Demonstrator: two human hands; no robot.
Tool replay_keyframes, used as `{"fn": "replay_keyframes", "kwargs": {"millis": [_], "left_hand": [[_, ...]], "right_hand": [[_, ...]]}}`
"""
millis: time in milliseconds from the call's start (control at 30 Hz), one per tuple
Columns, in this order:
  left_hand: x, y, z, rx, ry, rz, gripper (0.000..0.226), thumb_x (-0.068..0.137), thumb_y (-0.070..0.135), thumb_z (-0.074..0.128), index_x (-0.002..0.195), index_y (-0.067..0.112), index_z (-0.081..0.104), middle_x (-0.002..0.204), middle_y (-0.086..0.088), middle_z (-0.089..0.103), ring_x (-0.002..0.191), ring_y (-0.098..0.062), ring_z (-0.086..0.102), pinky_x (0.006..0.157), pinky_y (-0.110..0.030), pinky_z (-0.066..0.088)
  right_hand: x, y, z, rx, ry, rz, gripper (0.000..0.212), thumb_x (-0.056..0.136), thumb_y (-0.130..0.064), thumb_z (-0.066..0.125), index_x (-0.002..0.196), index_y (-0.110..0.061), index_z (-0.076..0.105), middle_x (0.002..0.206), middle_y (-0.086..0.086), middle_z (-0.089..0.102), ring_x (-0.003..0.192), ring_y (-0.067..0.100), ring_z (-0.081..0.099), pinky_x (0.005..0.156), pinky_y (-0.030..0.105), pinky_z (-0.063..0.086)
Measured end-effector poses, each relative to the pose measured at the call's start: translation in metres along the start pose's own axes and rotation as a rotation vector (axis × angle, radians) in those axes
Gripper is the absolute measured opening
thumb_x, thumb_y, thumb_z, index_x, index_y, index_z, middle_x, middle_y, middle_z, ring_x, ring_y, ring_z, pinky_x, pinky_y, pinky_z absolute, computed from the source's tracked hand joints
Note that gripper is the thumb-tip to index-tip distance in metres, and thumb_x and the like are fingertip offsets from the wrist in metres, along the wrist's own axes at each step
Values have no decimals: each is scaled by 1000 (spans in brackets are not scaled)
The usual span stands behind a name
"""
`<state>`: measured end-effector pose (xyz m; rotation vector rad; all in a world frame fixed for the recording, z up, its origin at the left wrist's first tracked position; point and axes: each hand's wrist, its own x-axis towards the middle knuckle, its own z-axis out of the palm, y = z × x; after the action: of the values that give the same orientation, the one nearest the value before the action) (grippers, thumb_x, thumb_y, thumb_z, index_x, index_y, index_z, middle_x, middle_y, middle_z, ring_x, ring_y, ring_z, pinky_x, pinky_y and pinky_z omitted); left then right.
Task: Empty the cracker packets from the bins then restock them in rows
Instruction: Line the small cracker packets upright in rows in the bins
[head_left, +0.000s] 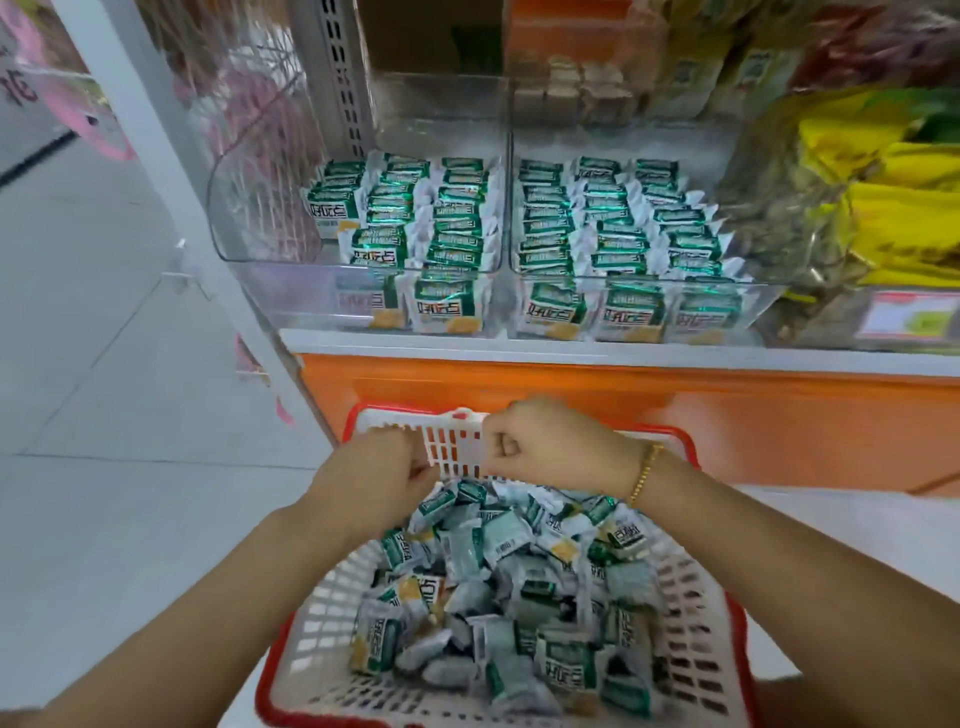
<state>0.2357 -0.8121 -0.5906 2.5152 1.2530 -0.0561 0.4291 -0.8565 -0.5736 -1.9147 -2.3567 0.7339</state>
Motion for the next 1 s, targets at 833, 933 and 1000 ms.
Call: {"fn": "replay_keyframes", "kwargs": {"millis": [833, 933, 1000], "left_hand": [[-15, 82, 214, -497, -492, -75, 68, 69, 42, 81, 124, 19, 49, 124, 0, 50, 109, -18, 52, 89, -33, 48], [-14, 81, 209, -406, -390, 37, 52, 70, 37, 82, 111, 20, 54, 114, 0, 49, 98, -17, 51, 81, -30, 48], [-15, 81, 208, -411, -461, 60, 45, 73, 33, 81, 109, 18, 60, 112, 0, 57, 99, -17, 56, 80, -27, 48]], "right_hand": [[-29, 137, 165, -21, -138, 573, 65, 82, -26, 73, 133, -3, 38, 122, 15, 57, 137, 33, 25, 103, 41, 41], [-28, 144, 161, -189, -254, 497, 56, 81, -44, 71, 117, -5, 58, 124, 12, 56, 129, 30, 37, 116, 40, 19], [-24, 149, 158, -197, -293, 485, 47, 80, -48, 71, 103, -8, 66, 112, 8, 61, 118, 27, 48, 115, 39, 20]]}}
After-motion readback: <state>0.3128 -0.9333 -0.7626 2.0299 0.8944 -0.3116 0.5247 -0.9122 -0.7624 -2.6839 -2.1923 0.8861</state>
